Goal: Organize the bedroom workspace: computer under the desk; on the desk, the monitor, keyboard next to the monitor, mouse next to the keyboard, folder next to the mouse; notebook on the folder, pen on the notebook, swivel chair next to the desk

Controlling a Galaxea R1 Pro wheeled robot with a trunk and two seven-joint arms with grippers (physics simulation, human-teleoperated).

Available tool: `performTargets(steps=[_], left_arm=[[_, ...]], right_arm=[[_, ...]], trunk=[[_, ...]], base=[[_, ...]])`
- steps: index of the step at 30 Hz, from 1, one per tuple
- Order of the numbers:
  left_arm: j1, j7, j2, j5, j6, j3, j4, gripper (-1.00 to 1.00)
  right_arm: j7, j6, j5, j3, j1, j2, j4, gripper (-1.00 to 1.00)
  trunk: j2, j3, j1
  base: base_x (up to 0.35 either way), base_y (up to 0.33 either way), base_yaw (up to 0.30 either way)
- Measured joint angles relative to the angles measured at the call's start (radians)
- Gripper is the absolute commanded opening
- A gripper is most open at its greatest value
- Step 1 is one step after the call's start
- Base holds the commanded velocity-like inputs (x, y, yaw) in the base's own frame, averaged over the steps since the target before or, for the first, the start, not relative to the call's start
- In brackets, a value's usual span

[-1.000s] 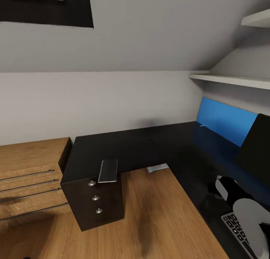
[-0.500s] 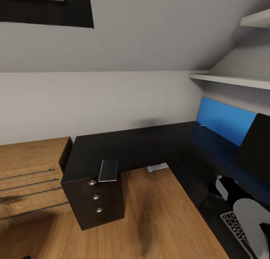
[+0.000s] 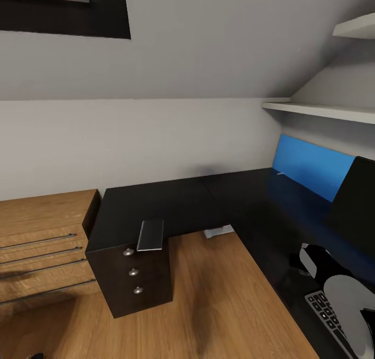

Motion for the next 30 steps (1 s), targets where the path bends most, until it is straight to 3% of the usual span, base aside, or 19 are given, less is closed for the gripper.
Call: performTargets(steps=[4, 20, 21, 30], left_arm=[[0.000, 0.003, 0.000, 0.000, 0.002, 0.000, 0.000, 1.00], [0.000, 0.004, 0.001, 0.001, 0.002, 0.000, 0.000, 1.00], [0.000, 0.004, 0.001, 0.001, 0.002, 0.000, 0.000, 1.00], [0.000, 0.004, 0.002, 0.001, 0.001, 0.001, 0.000, 1.00]], right_arm=[[0.000, 0.000, 0.000, 0.000, 0.000, 0.000, 0.000, -1.00], [0.001, 0.000, 0.000, 0.000, 0.001, 0.000, 0.000, -1.00], [0.001, 0.000, 0.000, 0.000, 0.000, 0.000, 0.000, 1.00], [0.001, 0.000, 0.000, 0.000, 0.000, 0.000, 0.000, 1.00]], trunk=[[-0.028, -0.012, 0.015], [-0.028, -0.013, 0.015], [-0.028, -0.013, 0.015], [-0.028, -0.013, 0.015]], base=[[0.000, 0.000, 0.000], [0.000, 0.000, 0.000], [0.000, 0.000, 0.000], [0.000, 0.000, 0.000]])
